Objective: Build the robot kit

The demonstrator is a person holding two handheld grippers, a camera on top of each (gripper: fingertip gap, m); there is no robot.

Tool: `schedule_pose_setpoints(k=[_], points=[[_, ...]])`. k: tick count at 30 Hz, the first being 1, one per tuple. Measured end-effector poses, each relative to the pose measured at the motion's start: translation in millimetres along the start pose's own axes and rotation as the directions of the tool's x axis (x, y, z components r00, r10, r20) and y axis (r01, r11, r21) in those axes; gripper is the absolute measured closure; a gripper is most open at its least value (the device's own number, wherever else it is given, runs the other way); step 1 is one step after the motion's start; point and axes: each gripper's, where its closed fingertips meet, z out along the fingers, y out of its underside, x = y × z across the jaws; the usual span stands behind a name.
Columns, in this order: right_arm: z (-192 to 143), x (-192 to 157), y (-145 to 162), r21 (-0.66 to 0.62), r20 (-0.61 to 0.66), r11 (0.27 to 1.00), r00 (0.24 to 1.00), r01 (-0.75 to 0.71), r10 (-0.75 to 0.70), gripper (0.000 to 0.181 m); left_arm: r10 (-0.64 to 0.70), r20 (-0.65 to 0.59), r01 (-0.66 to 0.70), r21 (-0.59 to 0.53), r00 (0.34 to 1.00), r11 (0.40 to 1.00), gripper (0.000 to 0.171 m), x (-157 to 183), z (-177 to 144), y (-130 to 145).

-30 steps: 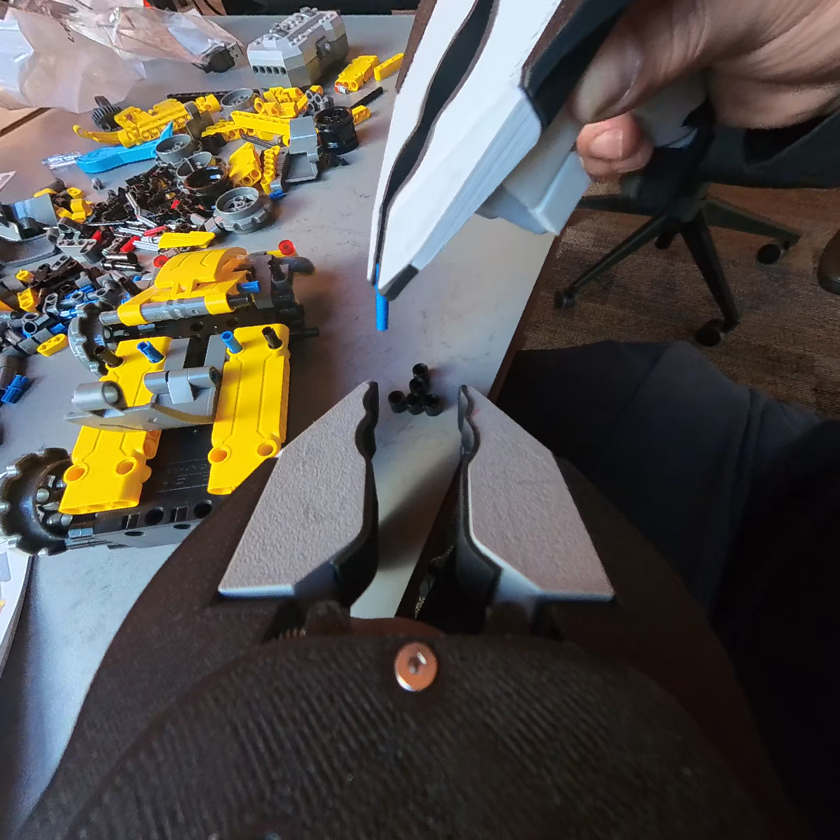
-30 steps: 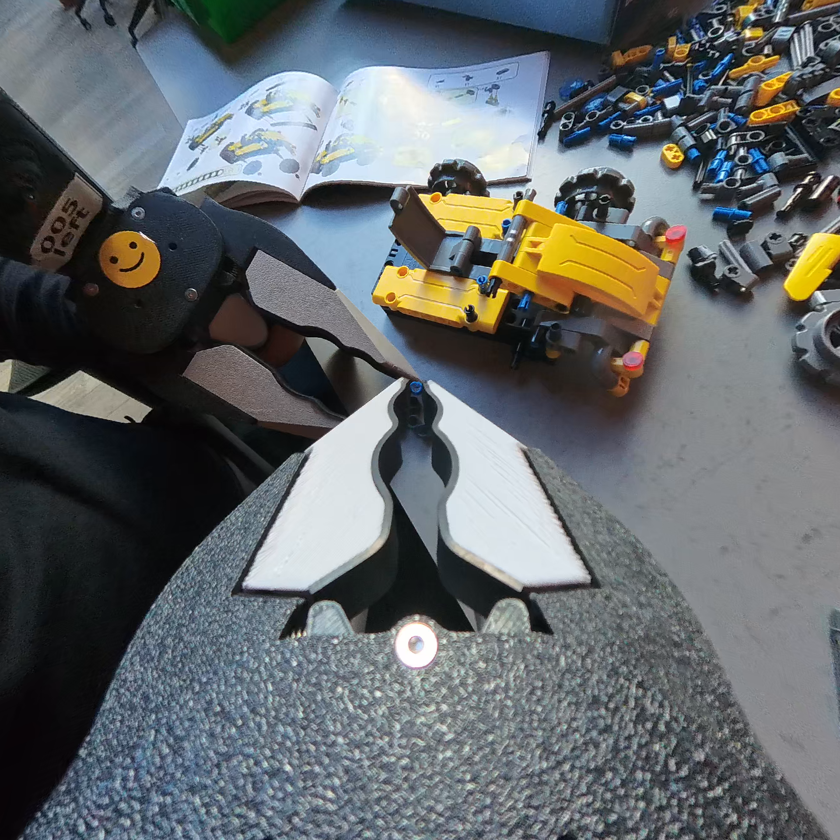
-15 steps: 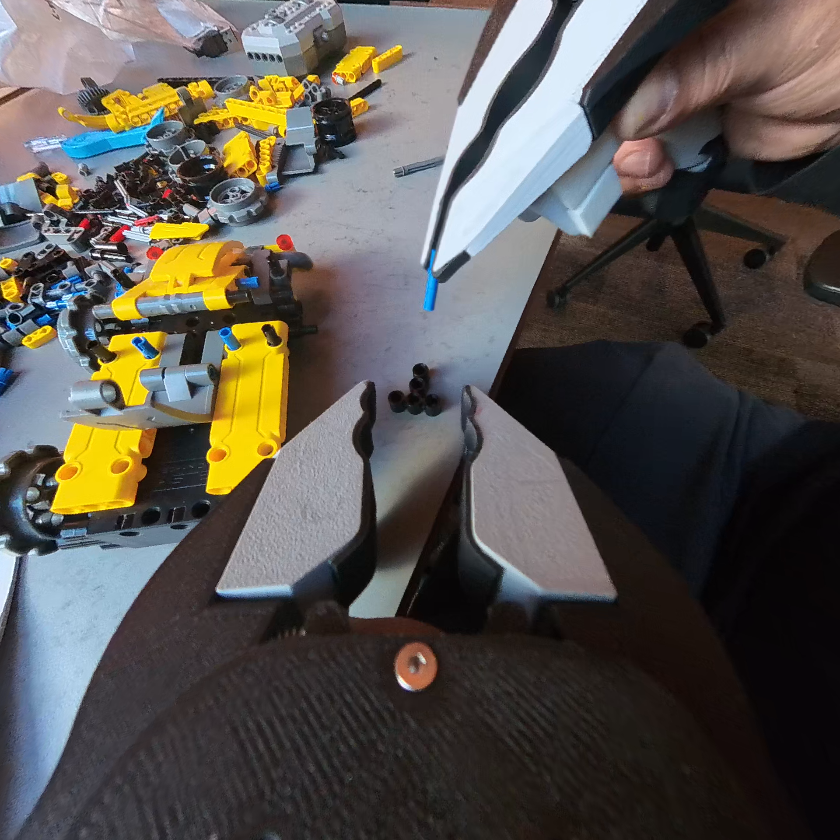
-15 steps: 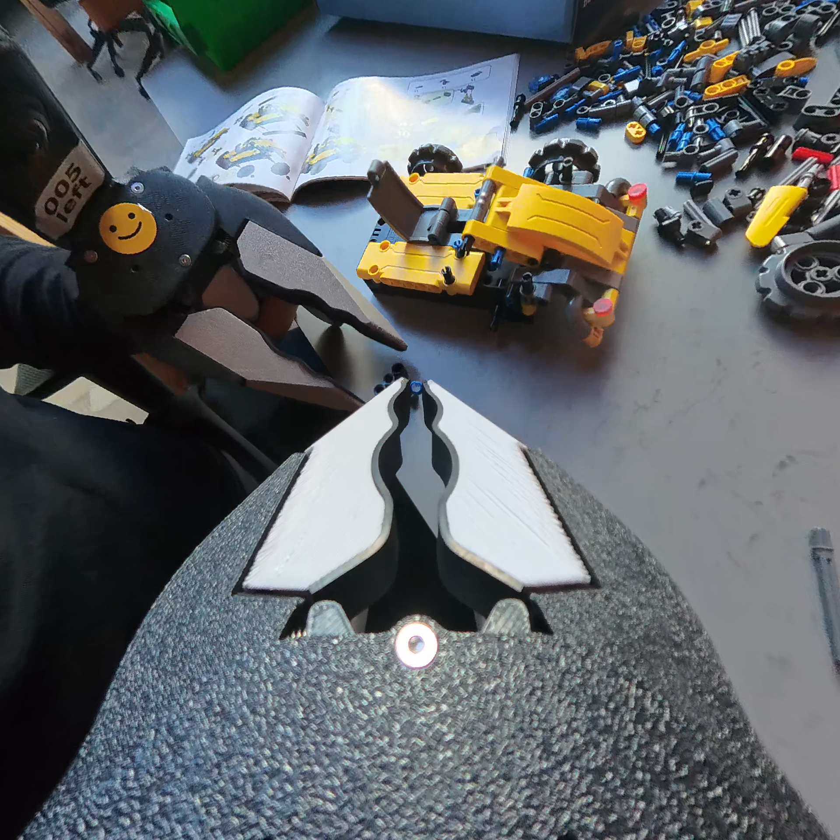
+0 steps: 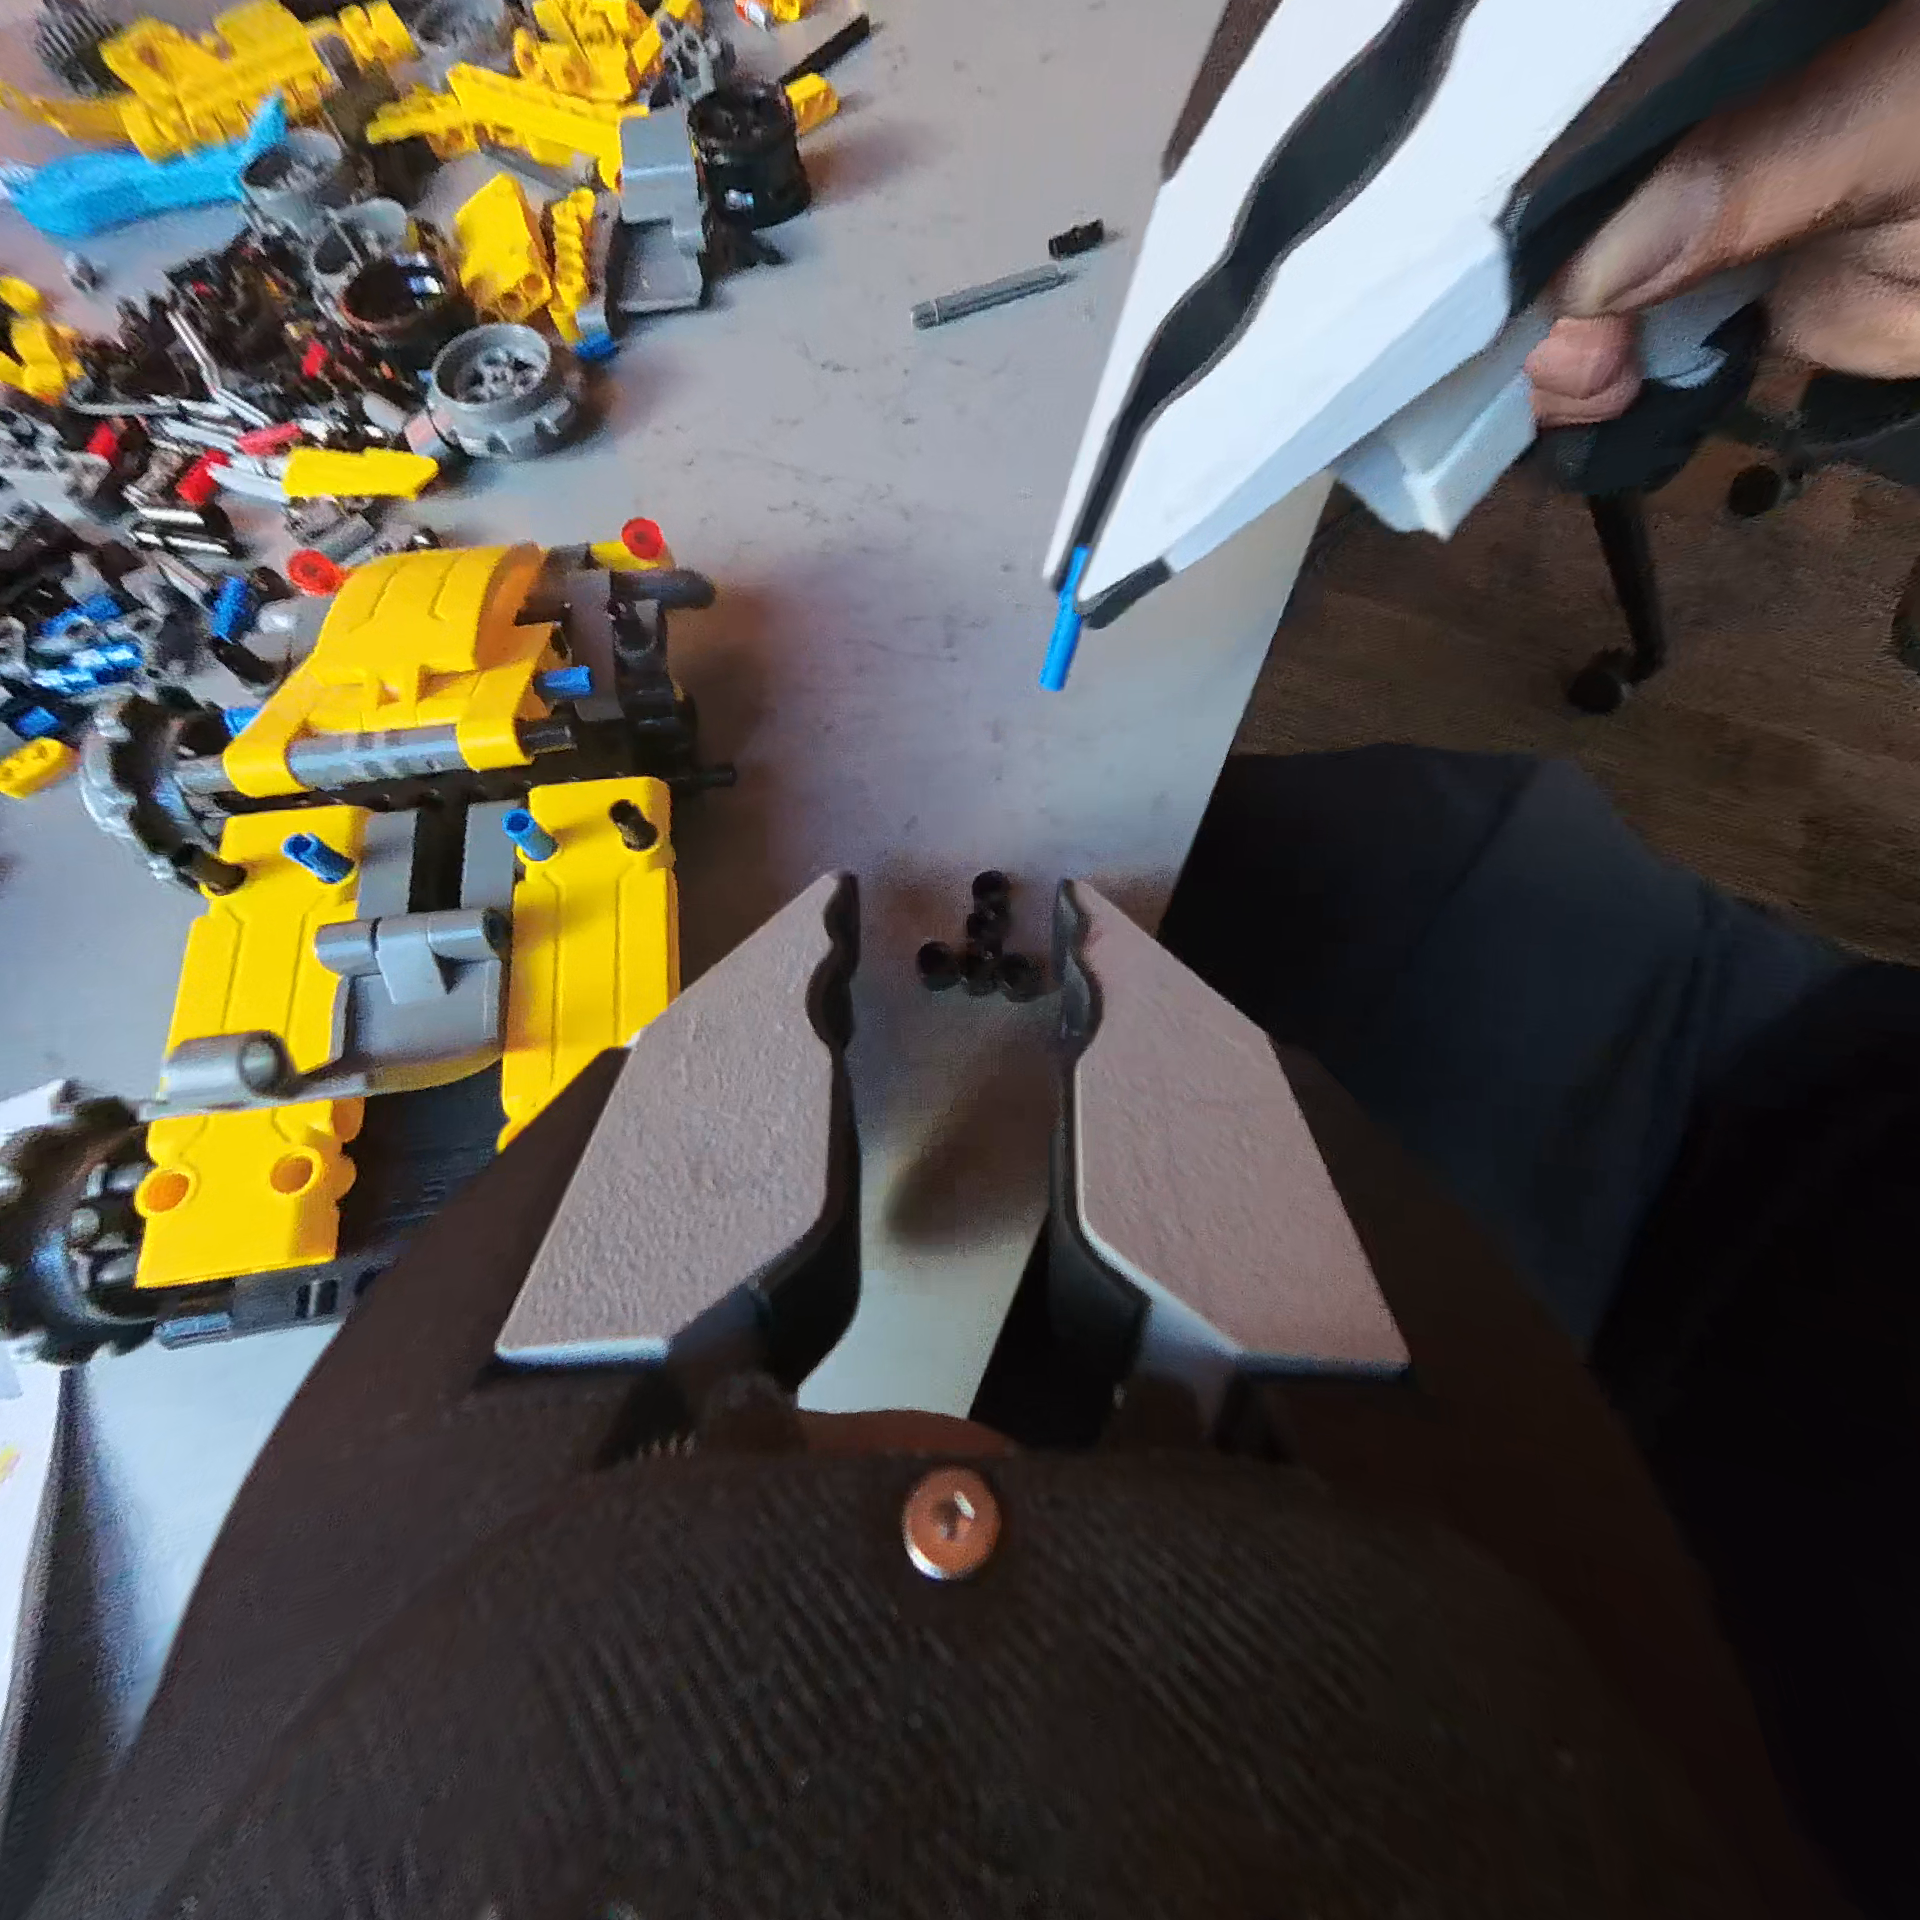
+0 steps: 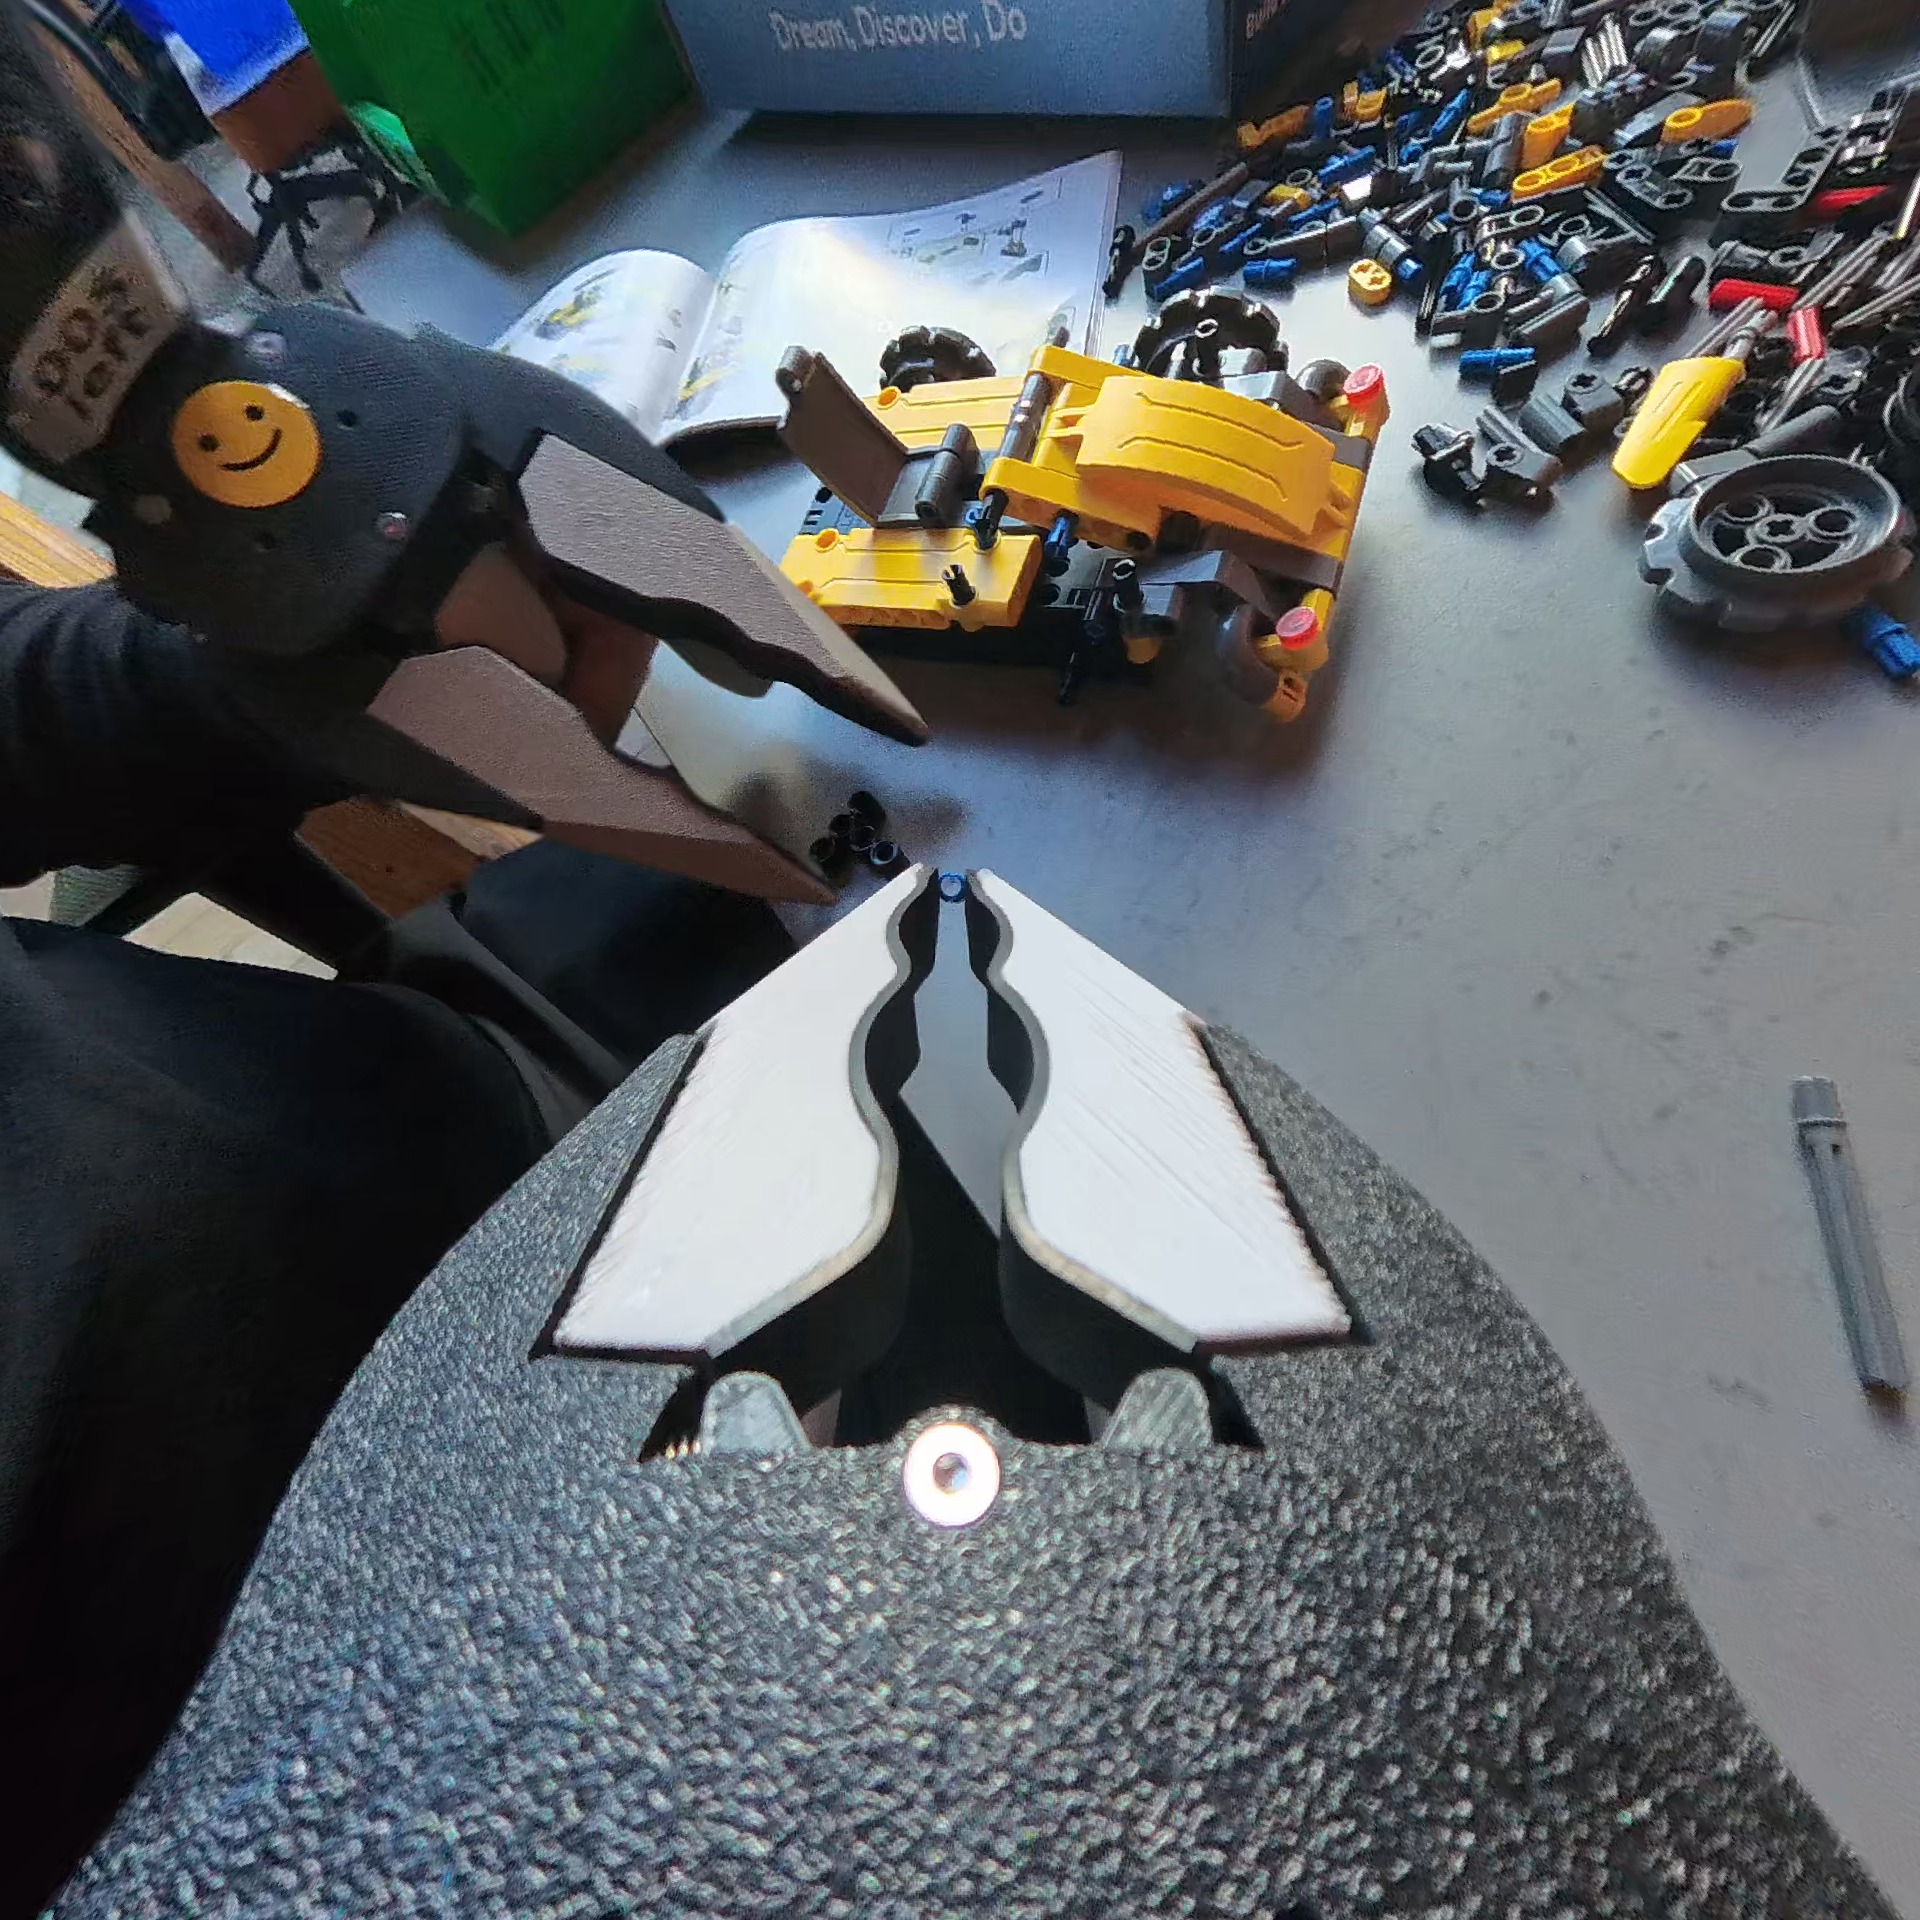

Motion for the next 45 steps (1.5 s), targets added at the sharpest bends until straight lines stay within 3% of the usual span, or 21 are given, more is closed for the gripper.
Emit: schedule_pose_setpoints(k=[2,7,16,18,23,26,32,37,45], points=[[-2.1,-2.3,1.0,0.007,0.003,1.0,1.0,0.006,-0.006,0.176,-0.007,-0.008,0.007,-0.017,1.0,1.0,0.14,0.1,1.4,1.4],[-8.7,-2.6,4.3,0.015,0.002,1.0,1.0,-0.008,0.008,0.177,-0.004,-0.018,0.003,-0.052,1.0,0.999,0.167,1.3,4.6,6.2],[-8.1,-7.3,1.0,0.014,-0.006,1.0,1.0,0.0,0.0,0.176,0.027,0.009,-0.026,-0.036,1.0,0.999,0.167,1.0,3.7,6.0],[-6.5,-7.1,1.3,0.009,-0.008,1.0,1.0,0.0,0.0,0.176,0.028,0.021,-0.028,-0.033,0.999,0.999,0.162,-0.6,3.5,5.7],[-5.2,-6.8,-0.7,0.011,-0.004,1.0,1.0,0.0,0.0,0.177,0.055,0.023,-0.055,-0.018,0.998,0.998,0.132,0.7,-7.2,8.8],[-4.8,-7.4,-1.1,0.013,0.001,1.0,1.0,0.001,-0.001,0.177,0.086,0.005,-0.086,0.011,0.996,0.996,0.128,3.3,-16.9,13.1],[-0.5,-8.8,3.4,0.02,0.03,1.0,0.999,-0.011,0.01,0.177,0.079,-0.057,-0.079,0.003,0.995,0.997,0.132,6.1,-18.2,16.6],[3.2,-13.3,5.8,0.022,0.062,1.0,0.998,-0.011,0.01,0.177,0.096,-0.036,-0.097,-0.017,0.995,0.995,0.133,-0.8,-16.3,14.5],[12.5,-20.4,-1.3,0.025,0.113,1.0,0.993,-0.015,0.012,0.177,-0.019,-0.081,0.014,-0.064,0.996,0.998,0.136,-0.8,-6.9,14.5]])
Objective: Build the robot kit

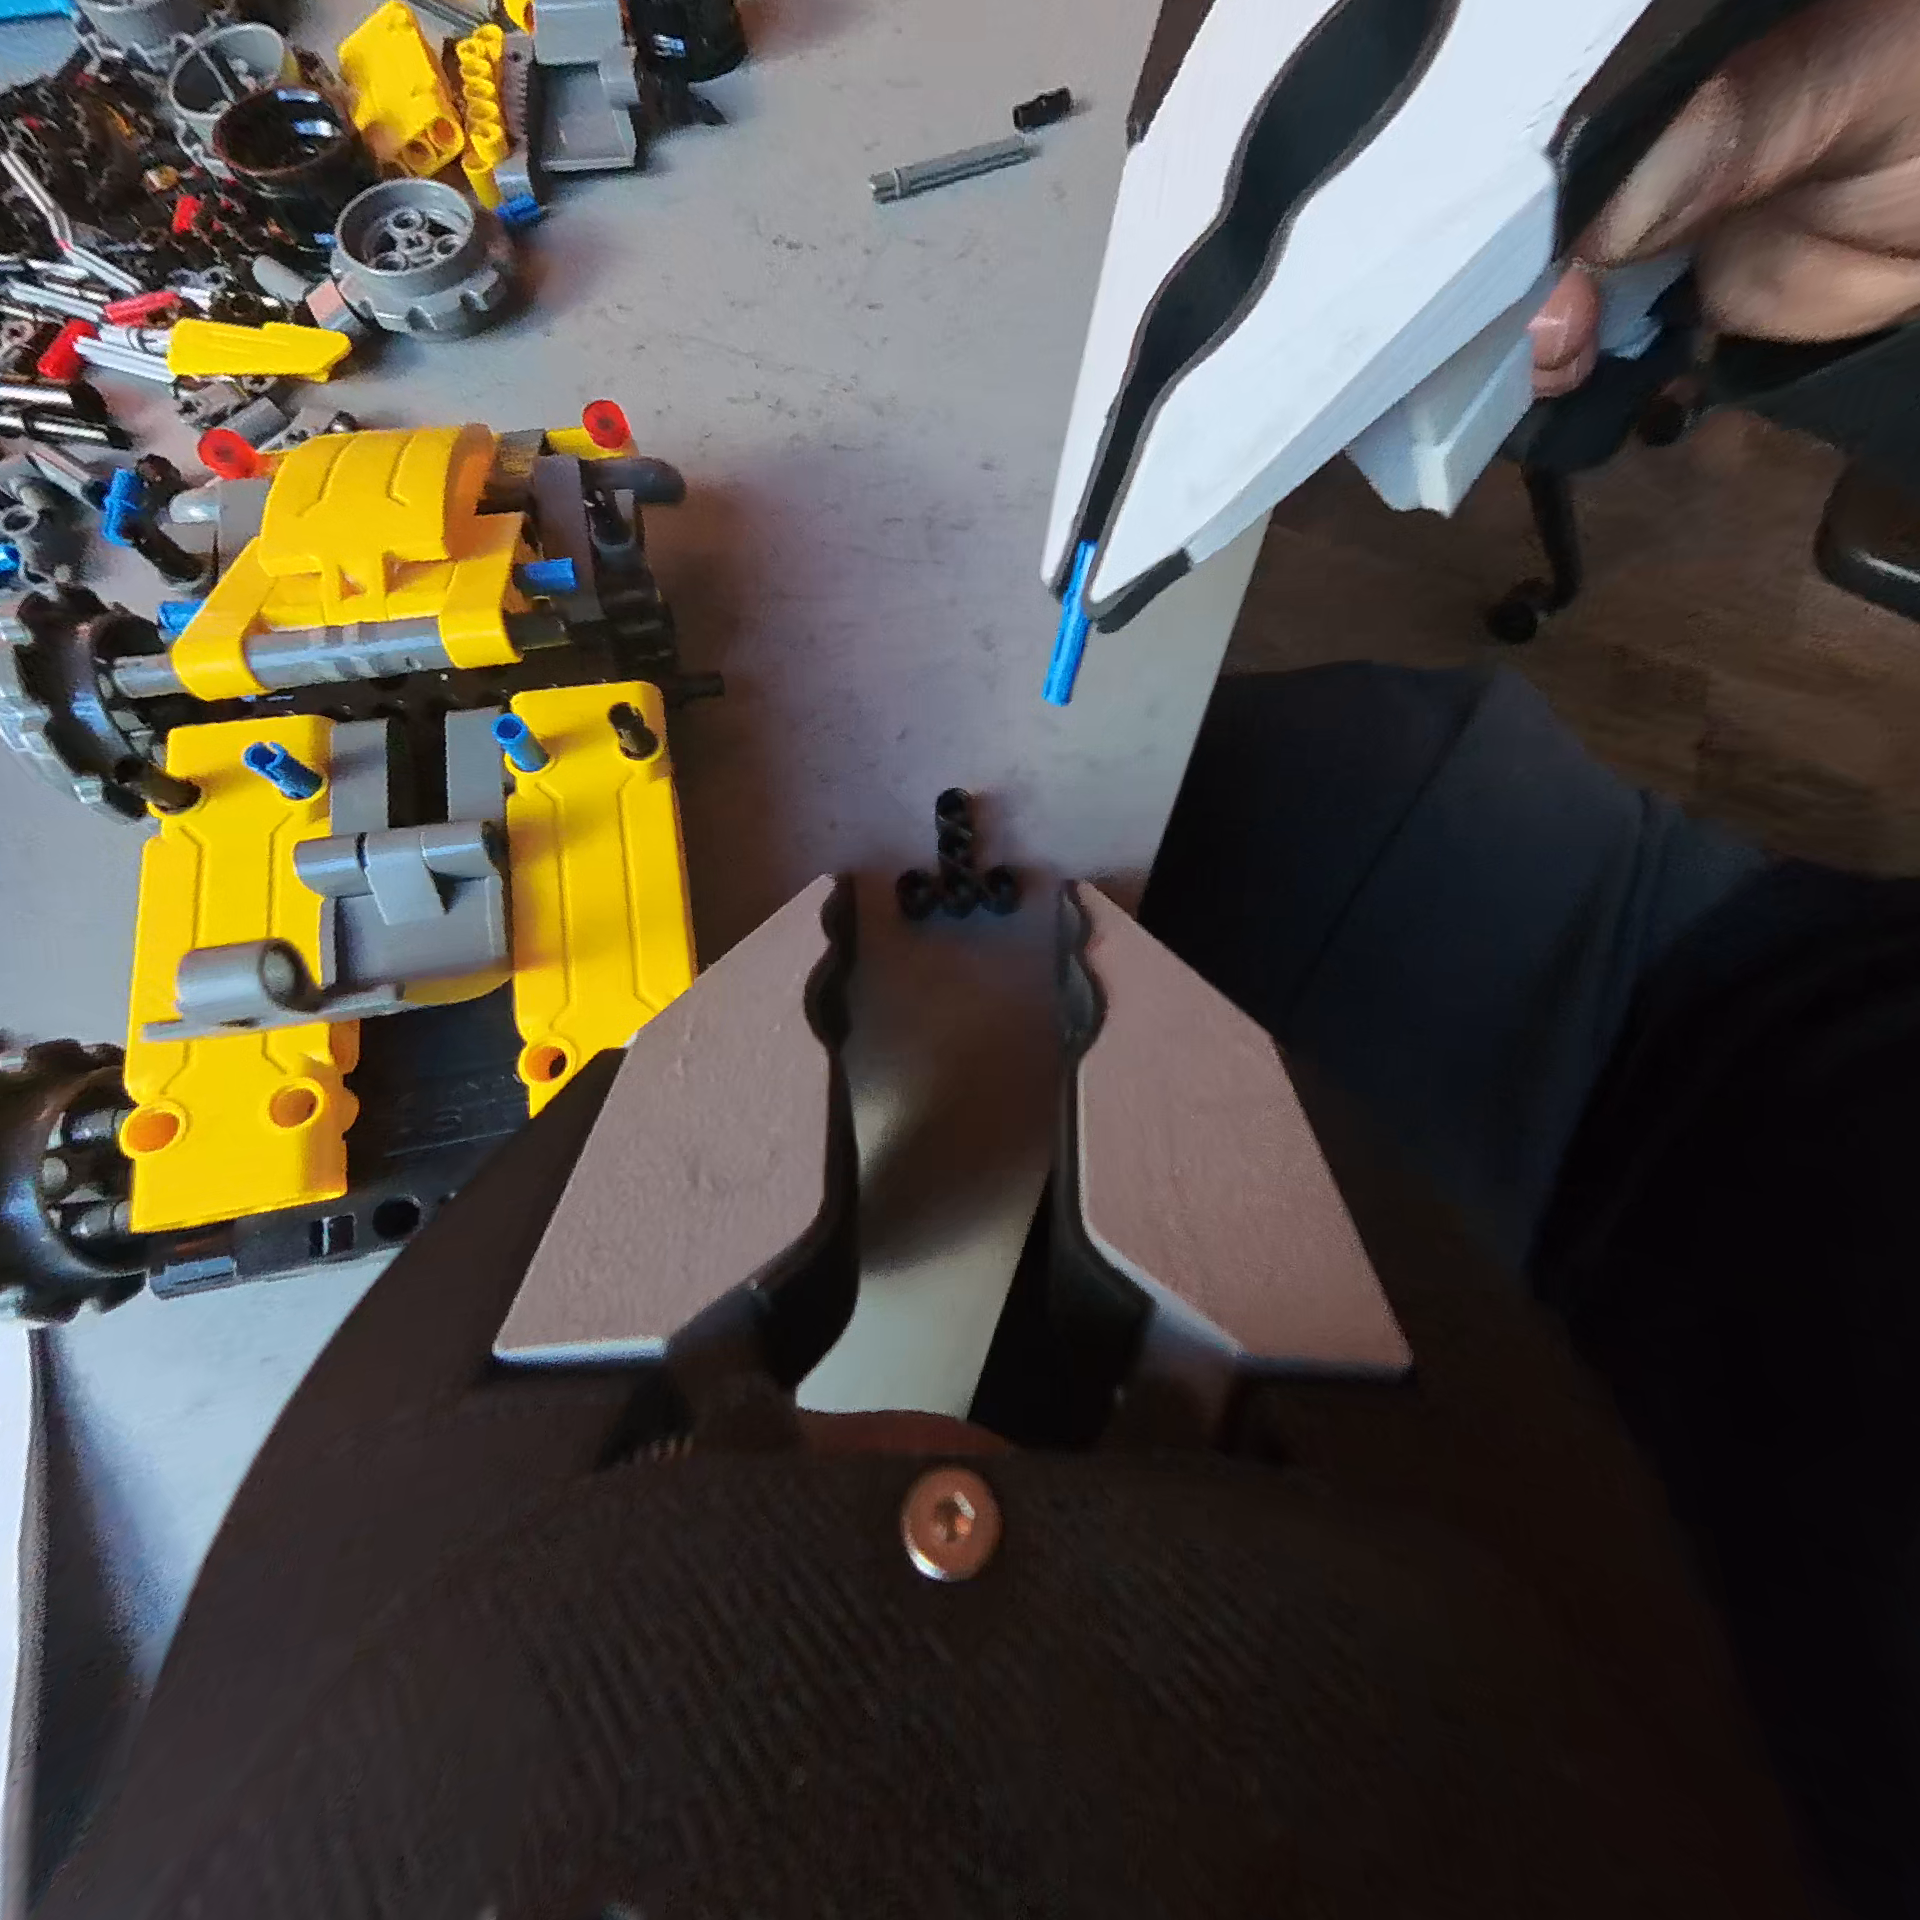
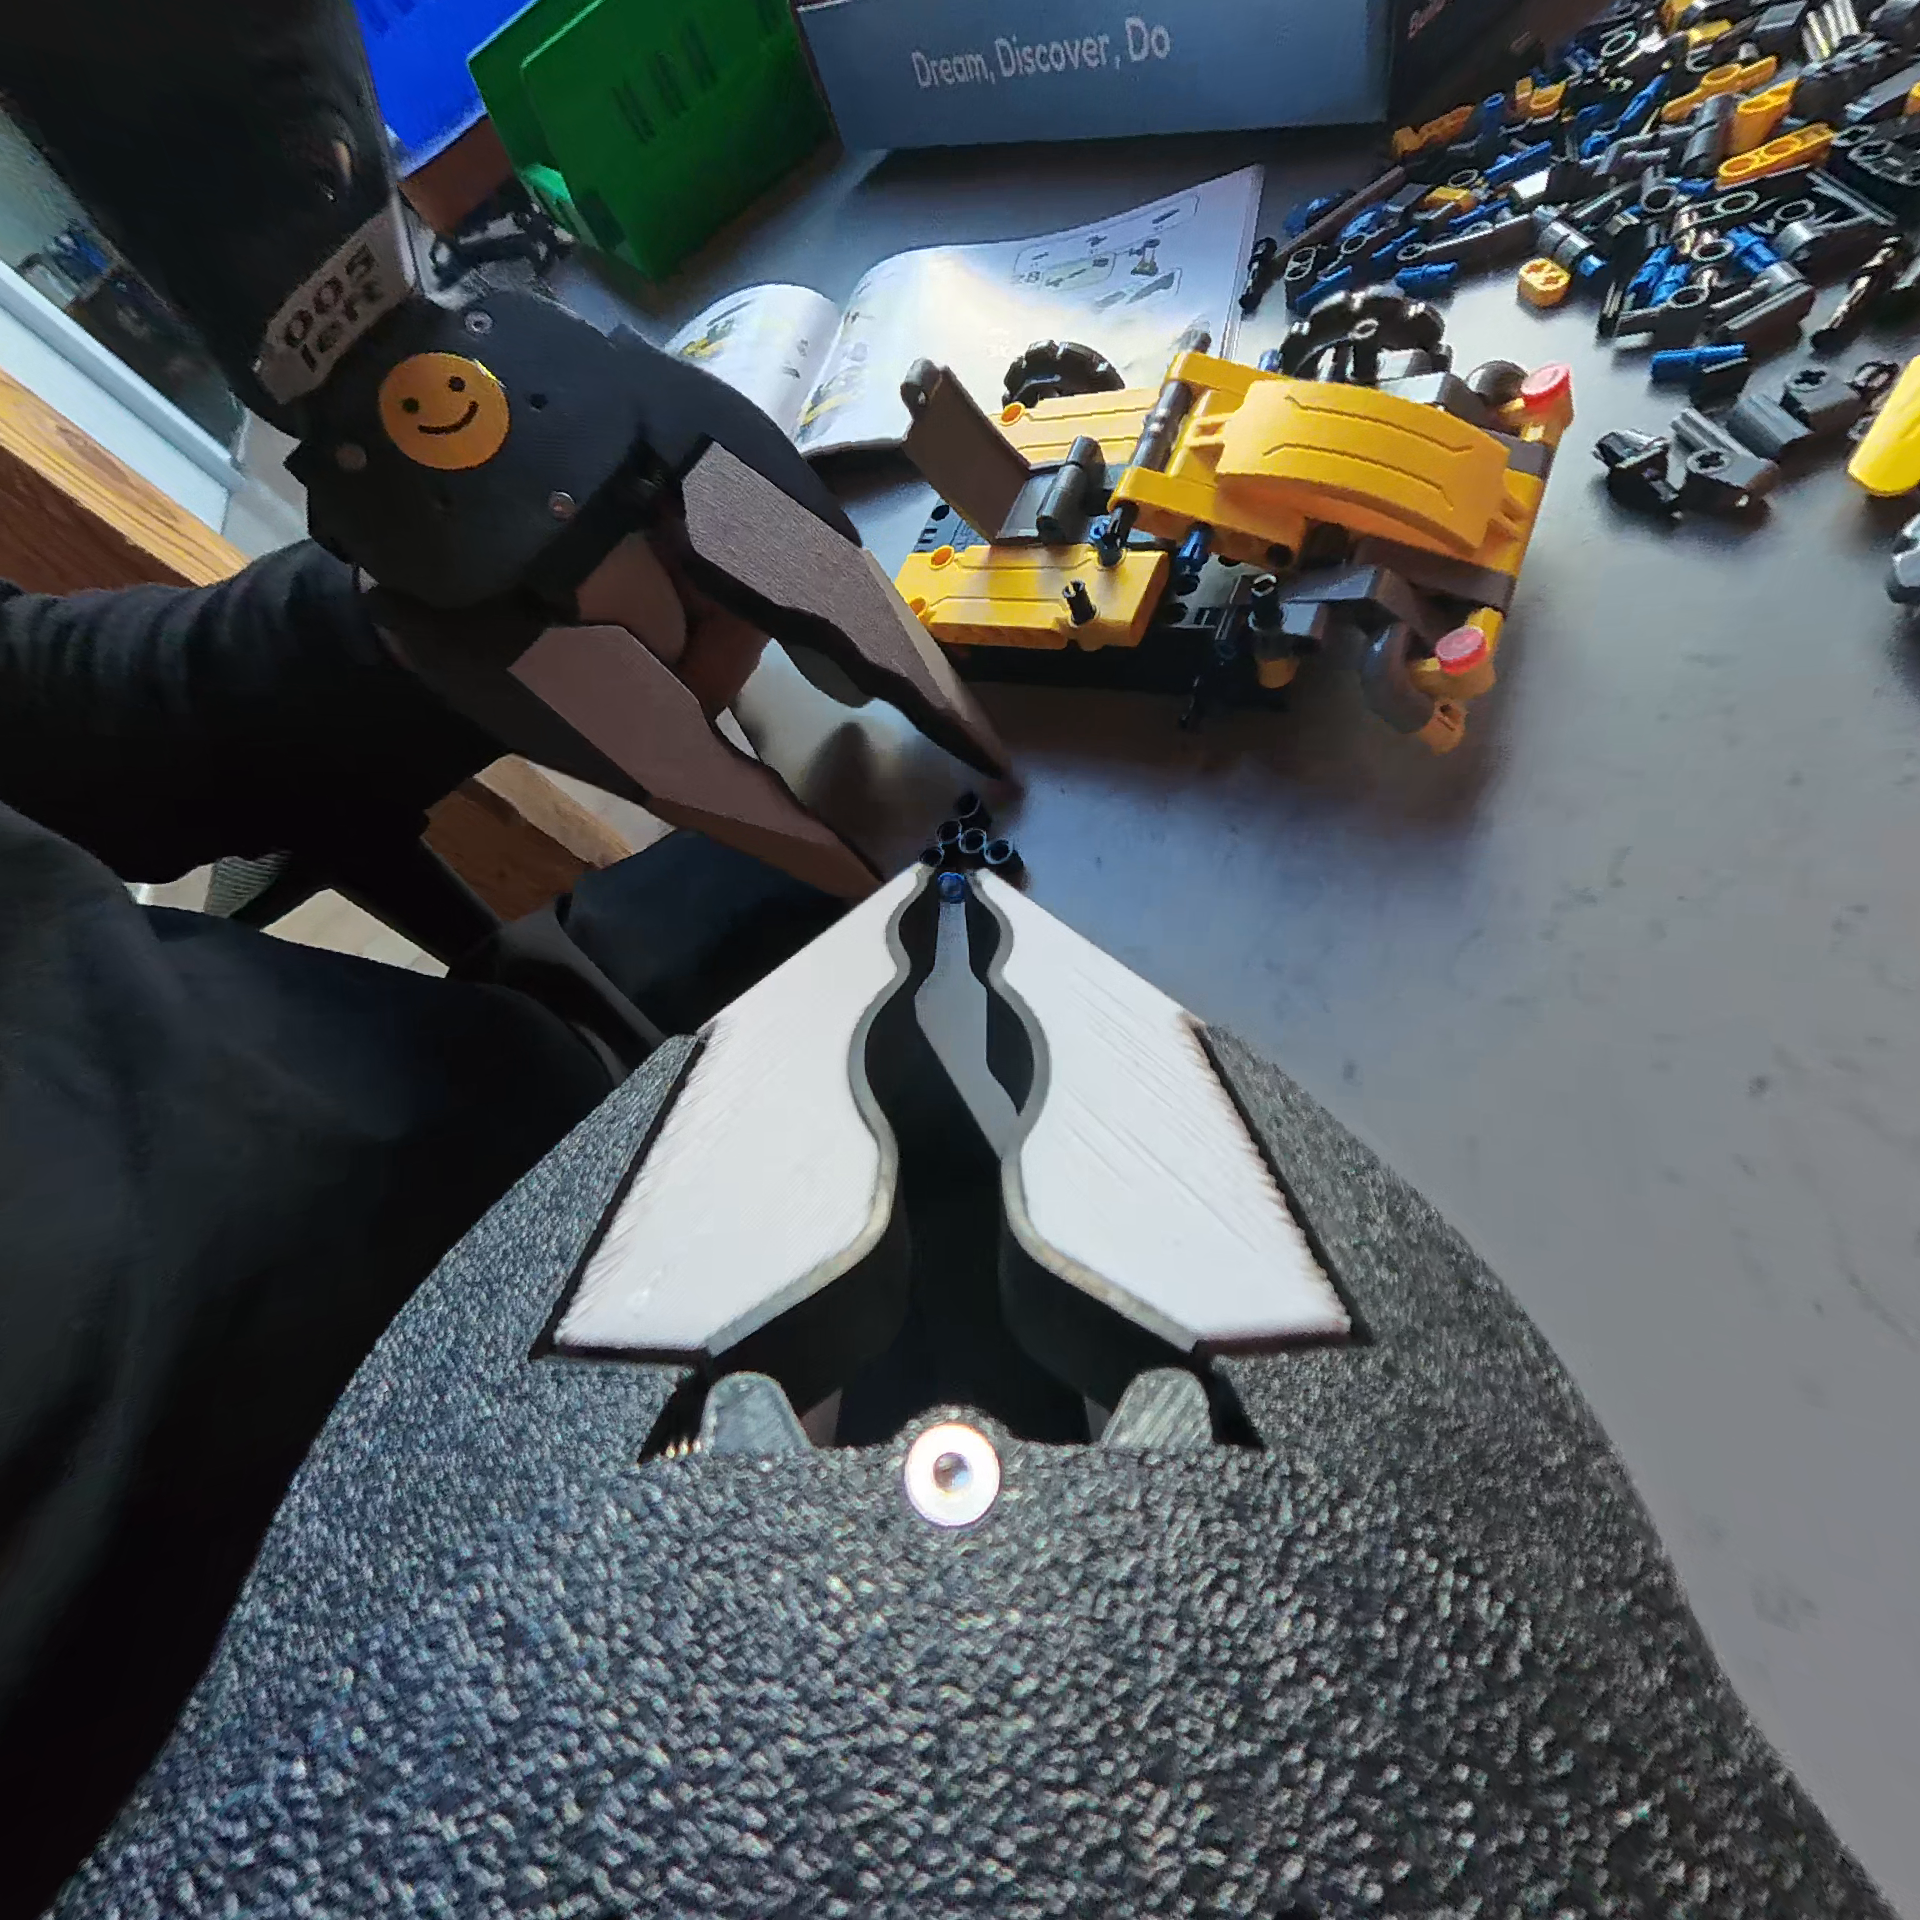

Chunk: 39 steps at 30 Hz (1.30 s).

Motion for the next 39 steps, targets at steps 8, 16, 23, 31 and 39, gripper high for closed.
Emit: schedule_pose_setpoints(k=[8,16,23,31,39], points=[[9.4,-7.9,-9.4,-0.001,0.096,0.995,0.99,-0.1,0.1,0.176,0.022,0.035,-0.023,0.018,0.999,1.0,0.144,0.4,0.4,-0.6],[15.2,-15.5,-8.8,-0.024,0.075,1.0,0.997,-0.001,0.003,0.176,0.058,0.054,-0.06,0.034,0.997,0.998,0.15,2.1,0.0,-0.8],[20.3,-31.6,-5.7,-0.11,0.001,0.931,0.937,0.347,-0.349,0.176,0.08,0.092,-0.084,0.044,0.993,0.995,0.145,-0.1,-1.6,-0.9],[16.0,-35.8,-16.7,-0.037,0.003,0.912,0.913,0.408,-0.408,0.177,0.087,0.107,-0.106,0.189,0.991,0.976,0.116,29.5,-25.1,5.9],[20.6,-26.0,-41.0,0.048,0.026,0.935,0.936,0.351,-0.352,0.177,0.062,0.003,-0.062,0.215,0.998,0.975,0.109,79.6,-55.9,54.9]])
